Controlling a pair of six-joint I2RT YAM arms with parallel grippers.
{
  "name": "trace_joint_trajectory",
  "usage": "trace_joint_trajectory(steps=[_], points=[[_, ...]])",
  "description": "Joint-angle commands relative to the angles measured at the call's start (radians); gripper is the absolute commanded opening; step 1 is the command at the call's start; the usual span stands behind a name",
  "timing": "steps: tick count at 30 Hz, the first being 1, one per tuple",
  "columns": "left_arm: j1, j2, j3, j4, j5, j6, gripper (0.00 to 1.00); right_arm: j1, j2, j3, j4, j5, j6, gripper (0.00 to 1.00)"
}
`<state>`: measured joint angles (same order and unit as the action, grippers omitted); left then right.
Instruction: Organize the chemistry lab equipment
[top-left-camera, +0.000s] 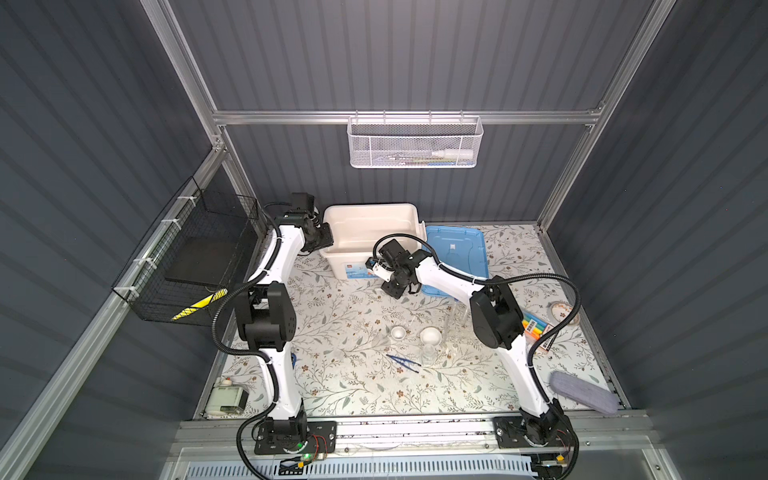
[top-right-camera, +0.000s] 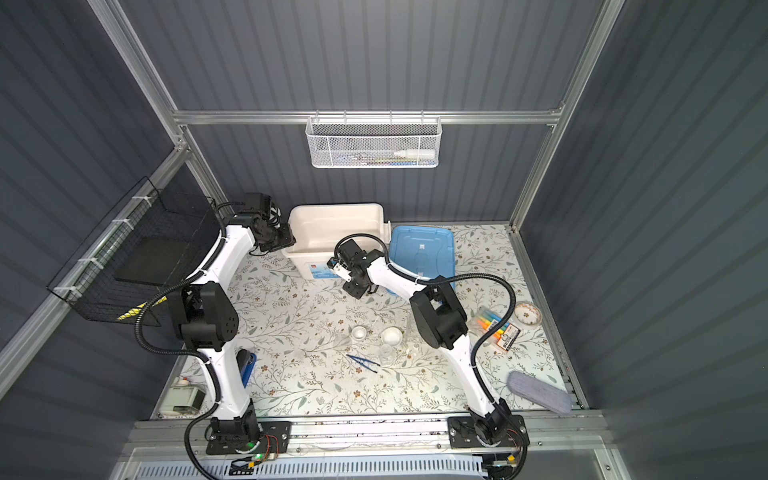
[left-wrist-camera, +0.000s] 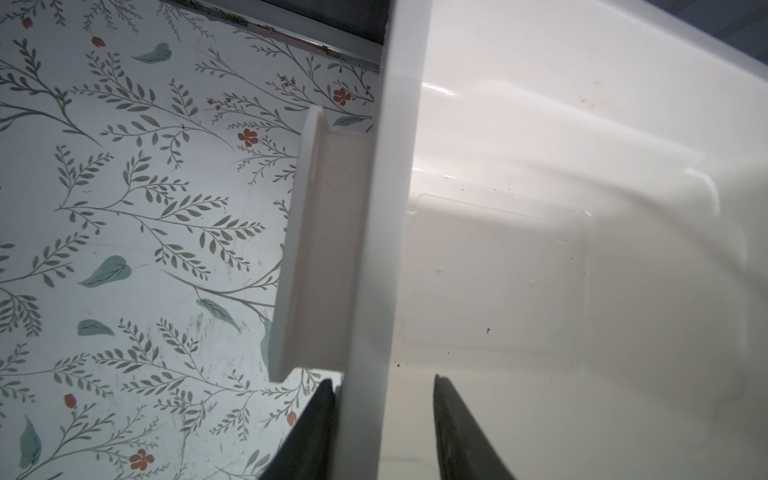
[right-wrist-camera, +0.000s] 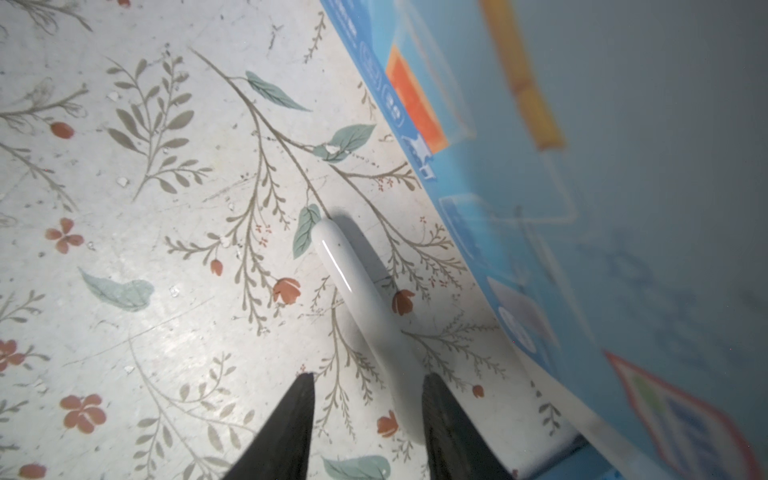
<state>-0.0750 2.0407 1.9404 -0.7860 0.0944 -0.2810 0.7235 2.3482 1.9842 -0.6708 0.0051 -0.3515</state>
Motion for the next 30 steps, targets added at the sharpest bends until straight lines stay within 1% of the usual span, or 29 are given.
trace_joint_trajectory(steps=[1,4,11,18,21,24,26,30], points=[[0.001,0.013,0.025,-0.016,0.033,-0.002,0.41,-0.003,0.038,-0.001,-0.051,0.0,-0.013,0.45],[0.001,0.011,0.019,-0.009,0.033,-0.004,0.41,0.002,0.011,-0.045,-0.014,0.03,-0.007,0.45],[0.001,0.013,0.014,0.007,0.055,-0.015,0.41,0.006,-0.048,-0.108,0.076,0.101,0.024,0.51],[0.001,0.023,0.04,-0.003,0.057,-0.023,0.41,0.005,-0.074,-0.137,0.128,0.124,0.014,0.52],[0.001,0.019,0.059,-0.016,0.054,-0.029,0.52,0.006,-0.093,-0.156,0.139,0.133,0.024,0.52],[0.001,-0.001,0.063,-0.006,0.049,-0.035,0.66,0.006,-0.148,-0.211,0.199,0.14,0.043,0.53],[0.001,-0.023,0.062,0.009,0.044,-0.03,0.71,0.005,-0.185,-0.24,0.229,0.149,0.058,0.57],[0.0,-0.098,0.027,0.059,0.033,0.006,0.82,0.007,-0.252,-0.287,0.272,0.154,0.078,0.6]])
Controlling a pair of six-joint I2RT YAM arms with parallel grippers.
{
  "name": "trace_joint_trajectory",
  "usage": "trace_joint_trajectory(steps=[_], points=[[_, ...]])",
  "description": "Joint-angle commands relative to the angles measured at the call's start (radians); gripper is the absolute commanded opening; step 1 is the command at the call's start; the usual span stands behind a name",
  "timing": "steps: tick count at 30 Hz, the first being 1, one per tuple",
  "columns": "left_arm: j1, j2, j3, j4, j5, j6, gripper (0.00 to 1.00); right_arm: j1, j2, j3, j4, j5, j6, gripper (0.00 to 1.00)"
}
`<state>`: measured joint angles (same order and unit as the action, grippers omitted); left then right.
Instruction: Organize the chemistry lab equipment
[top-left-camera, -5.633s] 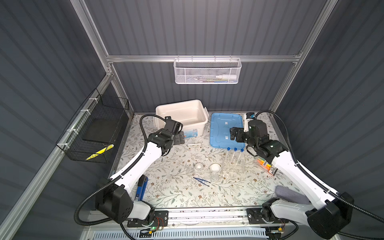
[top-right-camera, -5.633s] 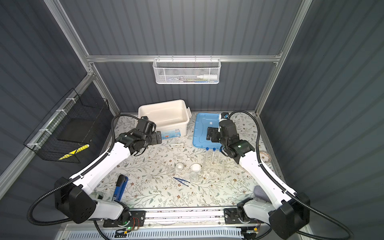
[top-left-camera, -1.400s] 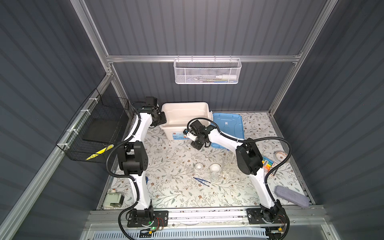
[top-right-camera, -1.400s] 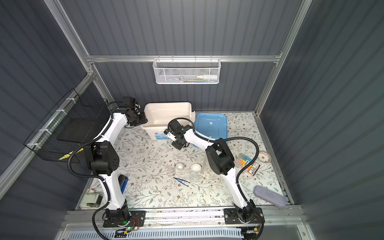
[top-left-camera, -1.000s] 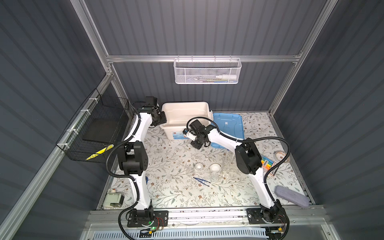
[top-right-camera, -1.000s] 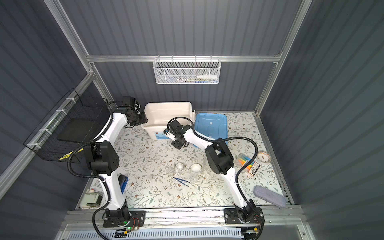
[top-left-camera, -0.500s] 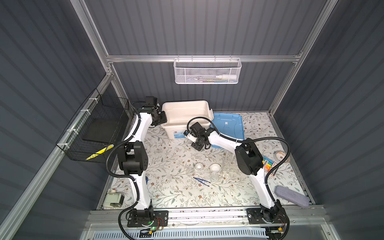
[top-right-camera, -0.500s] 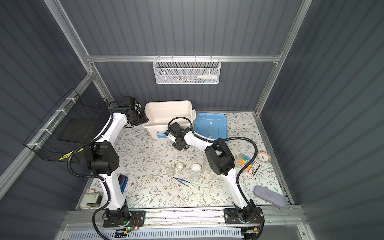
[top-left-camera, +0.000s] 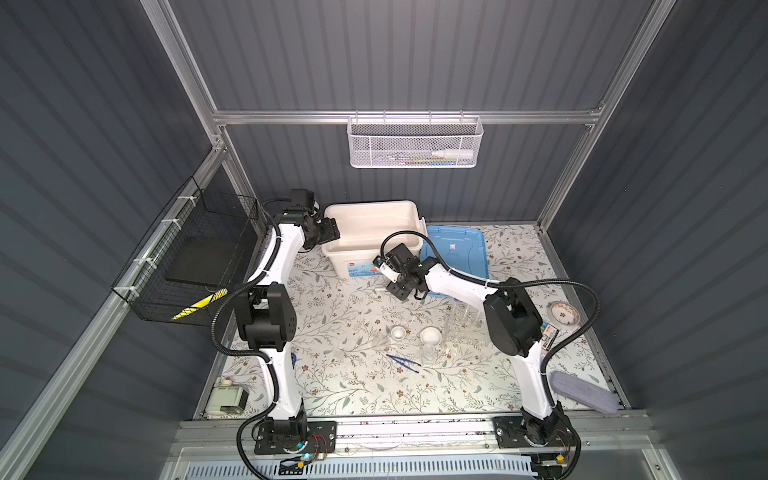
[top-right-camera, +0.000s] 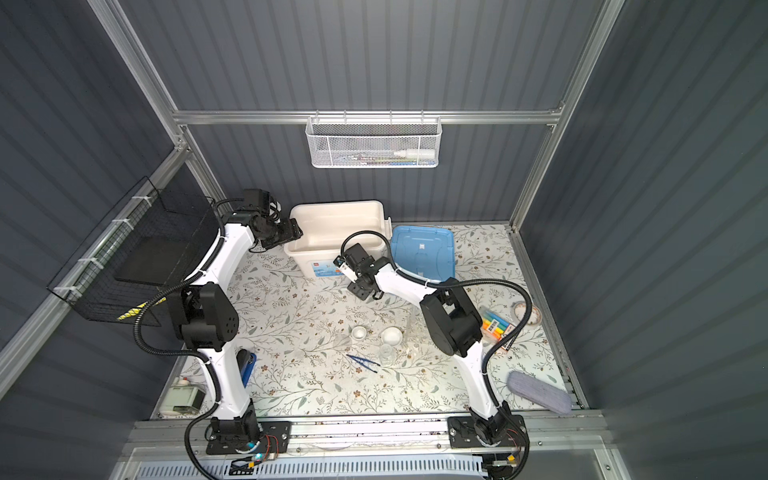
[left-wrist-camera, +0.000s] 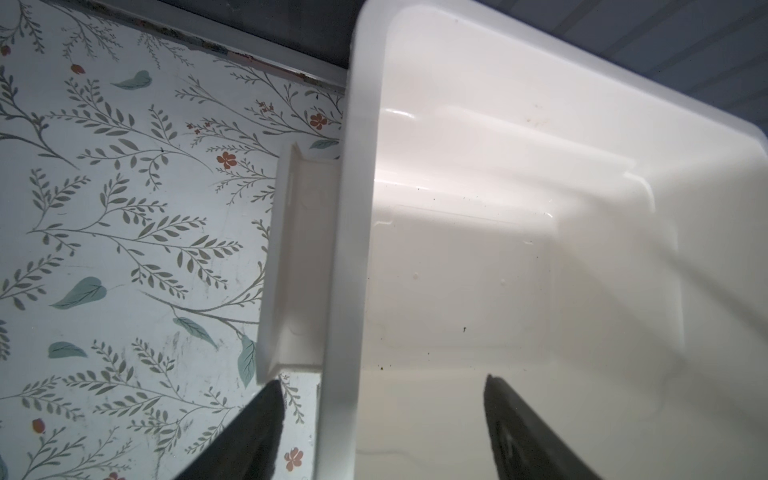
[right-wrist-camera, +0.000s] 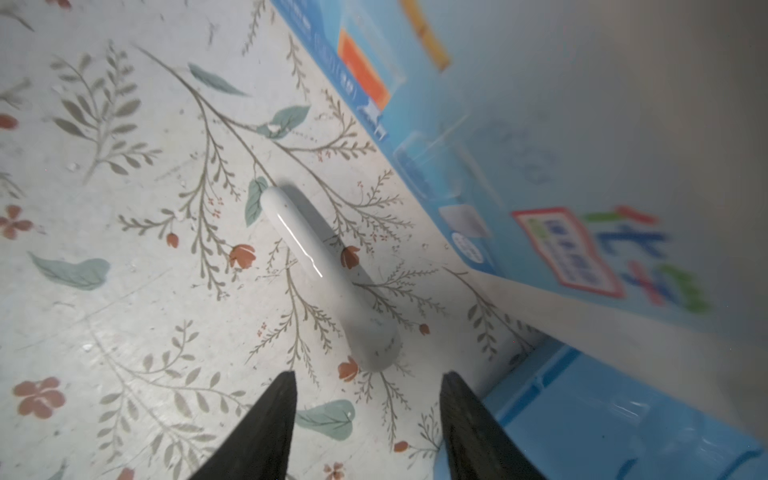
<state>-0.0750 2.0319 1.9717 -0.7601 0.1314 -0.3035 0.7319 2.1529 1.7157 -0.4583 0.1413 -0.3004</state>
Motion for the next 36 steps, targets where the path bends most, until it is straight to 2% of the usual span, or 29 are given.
trace_joint_trajectory(steps=[1,4,8,11,16,18,23,29,36], points=[[-0.002,-0.114,-0.023,0.051,-0.017,0.042,0.86,-0.001,-0.075,-0.03,0.064,0.02,0.031,0.62],[-0.014,-0.206,-0.103,0.113,-0.05,0.106,0.99,0.0,-0.134,-0.068,0.091,0.022,0.052,0.64],[-0.074,-0.341,-0.237,0.198,-0.099,0.252,1.0,-0.001,-0.212,-0.122,0.109,0.027,0.069,0.67],[-0.167,-0.441,-0.368,0.257,-0.129,0.383,1.0,-0.004,-0.265,-0.153,0.107,0.041,0.084,0.69],[-0.265,-0.58,-0.632,0.353,0.006,0.515,0.99,-0.04,-0.344,-0.201,0.108,0.03,0.151,0.76],[-0.31,-0.605,-0.712,0.373,0.026,0.578,0.98,-0.065,-0.366,-0.204,0.102,0.019,0.184,0.78],[-0.392,-0.525,-0.733,0.302,0.028,0.68,0.87,-0.13,-0.379,-0.162,0.04,-0.016,0.282,0.79],[-0.422,-0.391,-0.696,0.325,0.062,0.747,0.78,-0.203,-0.336,-0.044,-0.077,-0.078,0.402,0.79],[-0.463,-0.253,-0.664,0.371,0.046,0.828,0.74,-0.261,-0.272,0.059,-0.14,-0.177,0.53,0.75]])
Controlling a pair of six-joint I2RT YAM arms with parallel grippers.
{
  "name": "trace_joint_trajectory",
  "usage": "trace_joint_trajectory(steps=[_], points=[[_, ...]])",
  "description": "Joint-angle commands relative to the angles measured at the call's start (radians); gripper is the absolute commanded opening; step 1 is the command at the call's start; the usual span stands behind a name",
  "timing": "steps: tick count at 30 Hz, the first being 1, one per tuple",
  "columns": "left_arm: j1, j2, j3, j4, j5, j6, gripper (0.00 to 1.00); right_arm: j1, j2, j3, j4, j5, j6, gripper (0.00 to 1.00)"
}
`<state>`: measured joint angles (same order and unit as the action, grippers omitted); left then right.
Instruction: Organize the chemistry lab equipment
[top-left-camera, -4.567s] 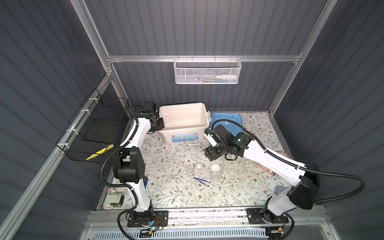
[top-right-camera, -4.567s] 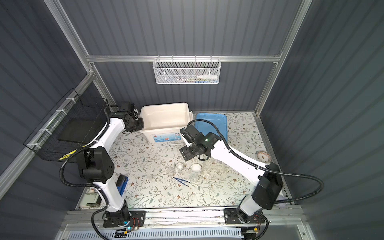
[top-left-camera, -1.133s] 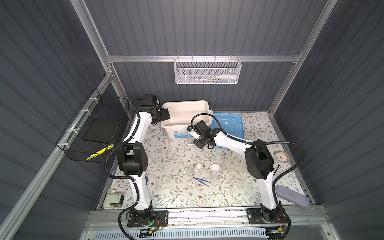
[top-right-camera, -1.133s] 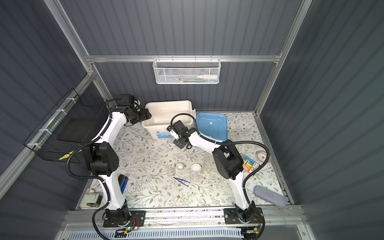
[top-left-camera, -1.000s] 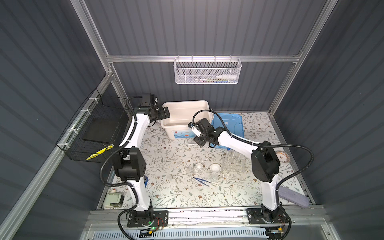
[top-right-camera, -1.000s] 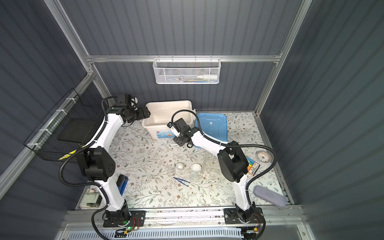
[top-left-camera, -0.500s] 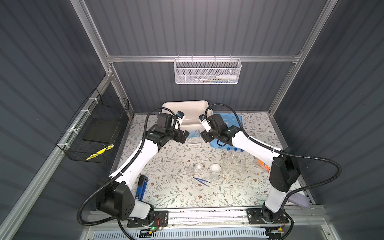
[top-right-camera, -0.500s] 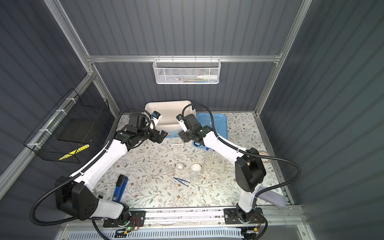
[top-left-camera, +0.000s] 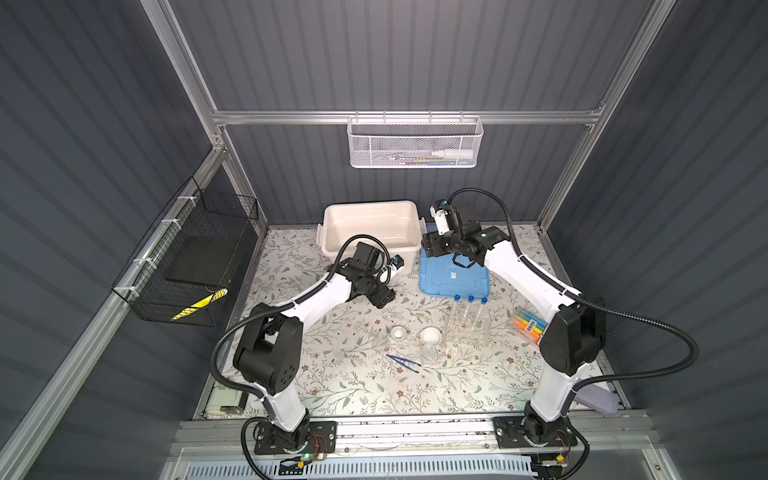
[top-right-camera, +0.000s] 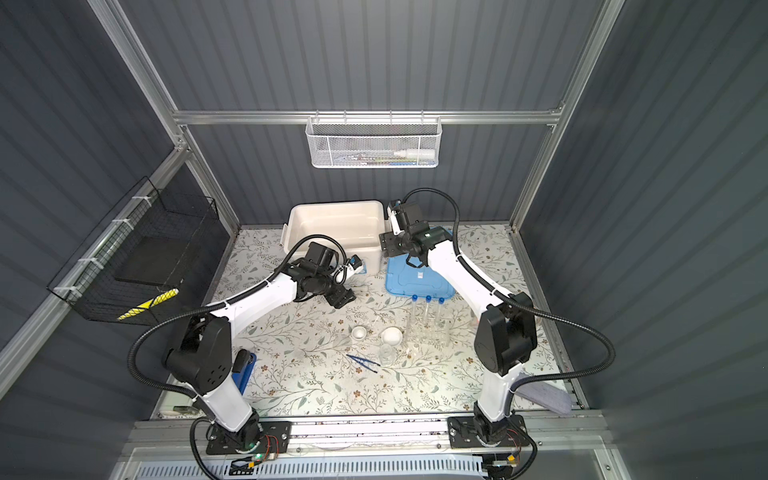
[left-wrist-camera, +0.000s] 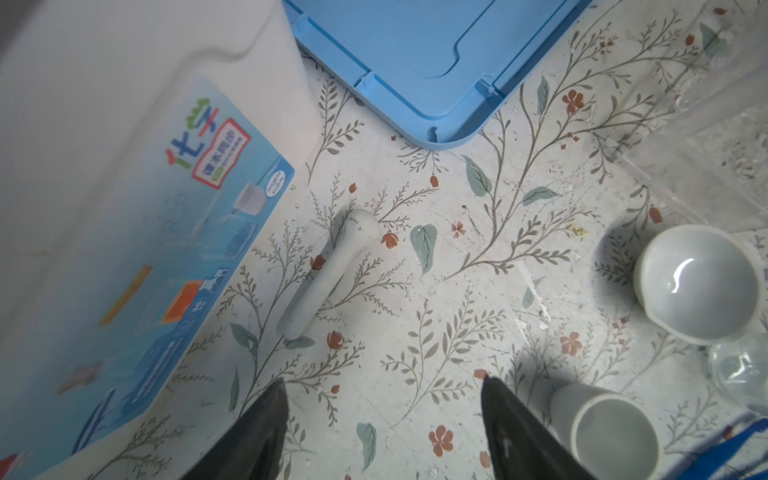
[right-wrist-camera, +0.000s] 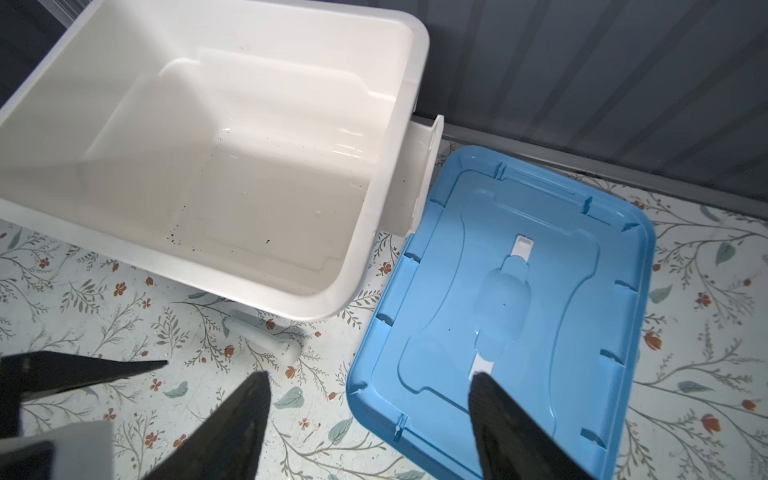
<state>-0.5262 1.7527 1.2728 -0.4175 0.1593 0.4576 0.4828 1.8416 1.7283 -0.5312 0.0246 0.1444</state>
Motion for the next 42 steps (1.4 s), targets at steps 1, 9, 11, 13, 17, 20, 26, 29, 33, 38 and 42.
trace_joint_trajectory(steps=[1,9,11,13,17,20,26,29,33,38,42], points=[[-0.012,0.038,0.034,0.041,0.014,0.074,0.72,-0.015,0.05,0.058,-0.074,-0.062,0.093,0.75],[-0.011,0.119,0.019,0.147,-0.002,0.156,0.67,-0.021,0.097,0.088,-0.073,-0.08,0.114,0.75],[-0.012,0.154,0.033,0.157,-0.002,0.163,0.65,-0.021,0.106,0.094,-0.075,-0.084,0.113,0.75],[-0.012,0.188,0.053,0.158,0.006,0.17,0.63,-0.021,0.11,0.093,-0.069,-0.082,0.113,0.75],[-0.012,0.242,0.077,0.166,0.002,0.184,0.58,-0.021,0.11,0.093,-0.061,-0.074,0.113,0.76],[-0.012,0.261,0.087,0.185,-0.009,0.188,0.58,-0.021,0.107,0.091,-0.057,-0.078,0.113,0.76],[-0.011,0.305,0.125,0.19,-0.023,0.196,0.58,-0.022,0.101,0.074,-0.05,-0.08,0.106,0.76],[-0.011,0.323,0.132,0.192,-0.033,0.194,0.59,-0.021,0.095,0.064,-0.052,-0.075,0.1,0.76],[-0.01,0.313,0.132,0.189,-0.033,0.198,0.59,-0.021,0.087,0.049,-0.05,-0.07,0.093,0.76],[-0.011,0.292,0.132,0.198,-0.048,0.191,0.61,-0.024,0.09,0.042,-0.052,-0.075,0.09,0.77],[-0.012,0.253,0.091,0.285,-0.065,0.167,0.69,-0.022,0.089,0.038,-0.05,-0.078,0.093,0.77]])
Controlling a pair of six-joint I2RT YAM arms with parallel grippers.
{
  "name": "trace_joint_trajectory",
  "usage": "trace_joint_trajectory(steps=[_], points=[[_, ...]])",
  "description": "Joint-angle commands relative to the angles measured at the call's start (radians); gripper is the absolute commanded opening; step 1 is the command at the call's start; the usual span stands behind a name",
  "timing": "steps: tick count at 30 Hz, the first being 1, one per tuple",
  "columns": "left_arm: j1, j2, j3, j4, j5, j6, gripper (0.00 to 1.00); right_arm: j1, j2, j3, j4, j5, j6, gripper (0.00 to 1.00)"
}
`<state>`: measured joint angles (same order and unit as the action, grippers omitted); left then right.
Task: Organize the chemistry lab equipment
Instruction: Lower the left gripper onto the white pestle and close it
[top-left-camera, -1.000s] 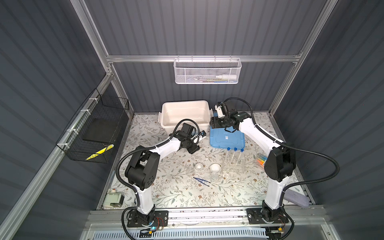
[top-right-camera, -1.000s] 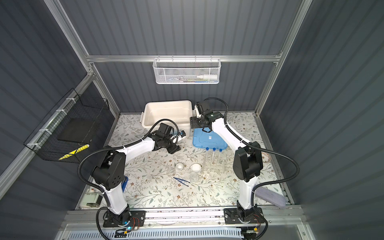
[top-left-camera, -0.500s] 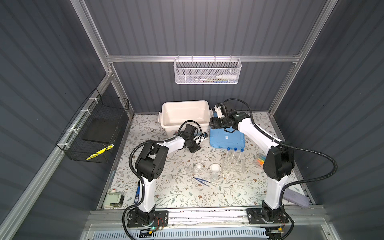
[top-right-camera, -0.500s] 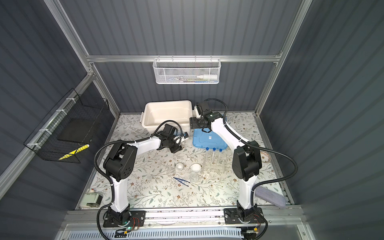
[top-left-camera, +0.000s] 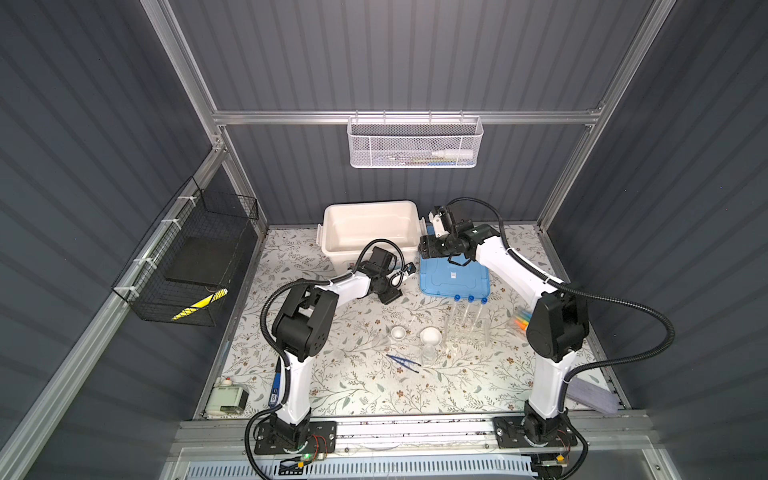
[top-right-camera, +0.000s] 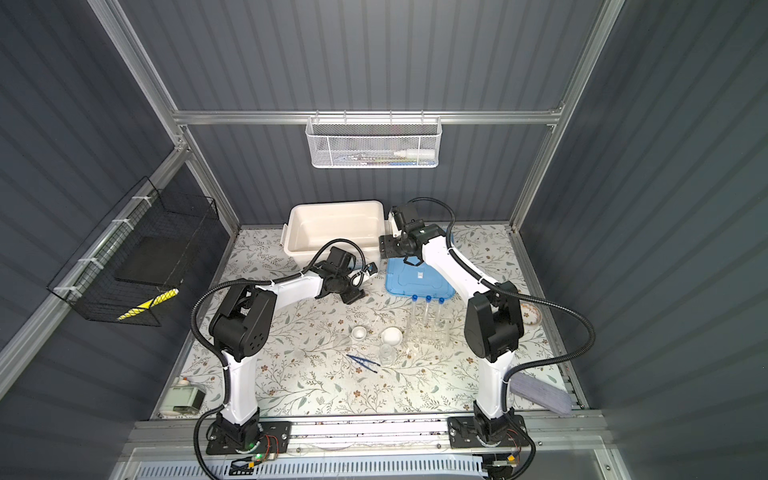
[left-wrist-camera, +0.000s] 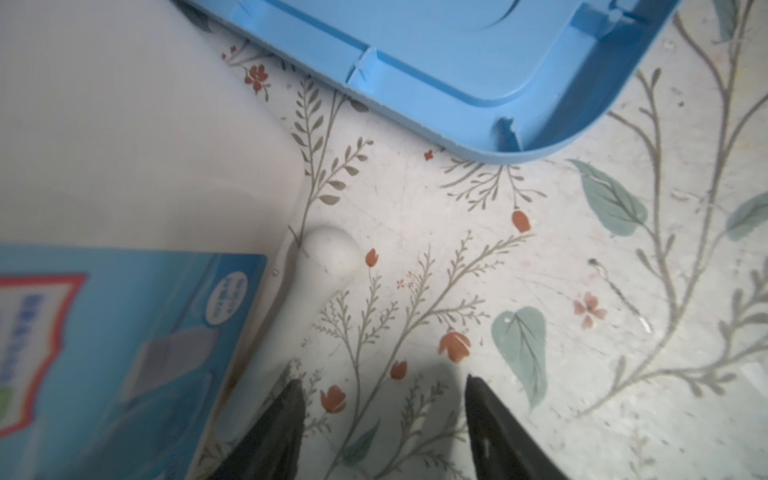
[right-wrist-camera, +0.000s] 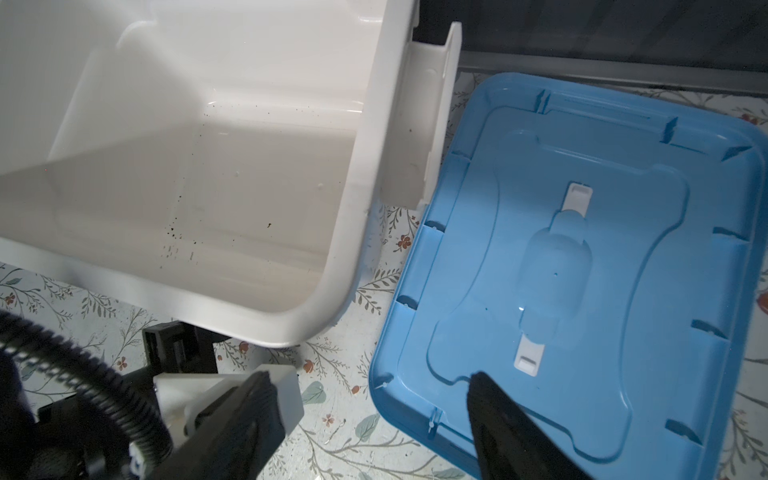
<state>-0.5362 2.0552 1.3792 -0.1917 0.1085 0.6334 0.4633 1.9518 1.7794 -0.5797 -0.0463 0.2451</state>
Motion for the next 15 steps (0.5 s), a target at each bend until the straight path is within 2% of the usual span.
trace_joint_trajectory(steps=[1,6,15], points=[[-0.002,-0.051,-0.019,0.078,-0.031,-0.017,0.69,-0.004,-0.019,-0.014,0.0,-0.008,-0.006,0.77],[-0.001,-0.035,-0.033,0.16,-0.073,-0.025,0.74,-0.003,-0.017,-0.013,0.007,-0.024,0.01,0.77],[-0.001,0.064,0.026,0.132,-0.084,0.037,0.69,-0.003,-0.007,0.009,0.01,-0.049,0.019,0.74]])
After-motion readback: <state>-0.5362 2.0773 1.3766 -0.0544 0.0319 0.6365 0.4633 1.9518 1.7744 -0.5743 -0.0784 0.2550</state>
